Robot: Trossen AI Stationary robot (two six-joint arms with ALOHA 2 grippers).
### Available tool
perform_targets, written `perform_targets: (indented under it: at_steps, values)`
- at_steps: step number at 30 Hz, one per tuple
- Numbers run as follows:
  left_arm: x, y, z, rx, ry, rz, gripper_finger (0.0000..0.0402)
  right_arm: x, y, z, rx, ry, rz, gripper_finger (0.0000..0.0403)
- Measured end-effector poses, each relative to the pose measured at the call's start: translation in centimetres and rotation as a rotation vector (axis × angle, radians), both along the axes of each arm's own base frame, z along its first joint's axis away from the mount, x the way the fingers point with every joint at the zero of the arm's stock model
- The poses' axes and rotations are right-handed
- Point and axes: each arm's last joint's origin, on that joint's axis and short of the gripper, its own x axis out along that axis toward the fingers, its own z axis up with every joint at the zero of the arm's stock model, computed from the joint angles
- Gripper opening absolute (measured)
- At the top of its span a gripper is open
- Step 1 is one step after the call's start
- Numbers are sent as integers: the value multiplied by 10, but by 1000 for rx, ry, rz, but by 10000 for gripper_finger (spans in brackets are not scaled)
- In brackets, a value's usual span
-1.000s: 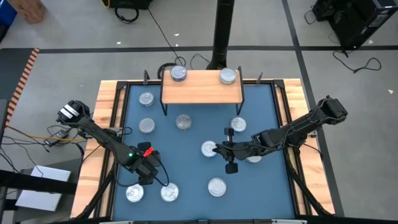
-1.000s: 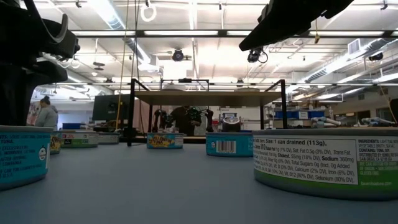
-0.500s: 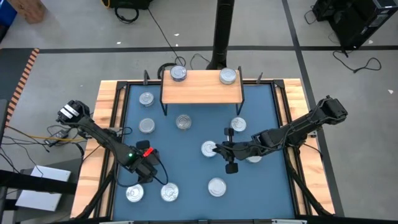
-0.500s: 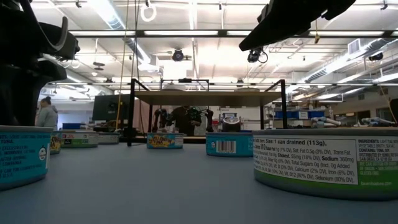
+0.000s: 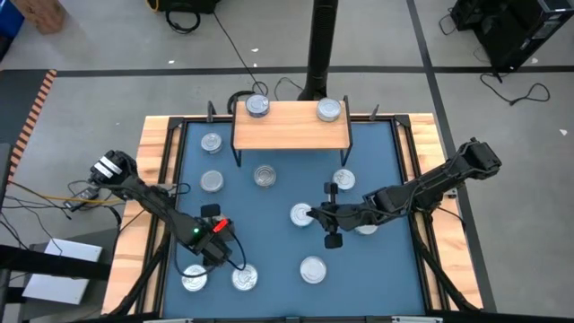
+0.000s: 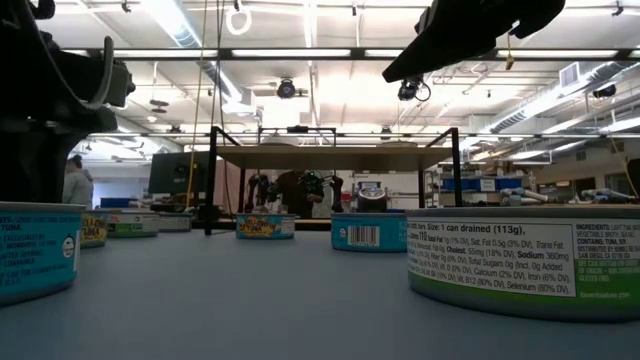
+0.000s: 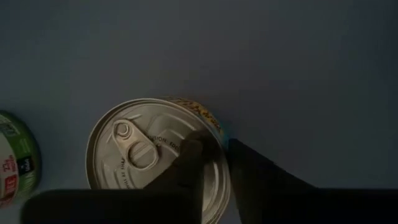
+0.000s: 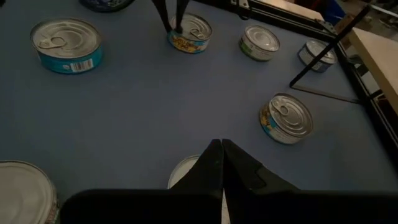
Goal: Stack canned seafood by type on shelf
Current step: Put the light blue tuna can on the shelf
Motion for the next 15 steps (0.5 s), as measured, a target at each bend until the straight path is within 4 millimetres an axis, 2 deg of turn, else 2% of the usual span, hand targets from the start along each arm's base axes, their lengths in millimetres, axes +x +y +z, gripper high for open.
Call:
perform_targets:
  at_steps: [6, 15]
  values:
    - [14, -8, 25, -4, -57, -16, 8, 0, 0, 0, -3, -1, 2, 13]
    - [21, -12, 33, 10, -135, -24, 3, 0, 1, 0, -16, 2, 13, 16]
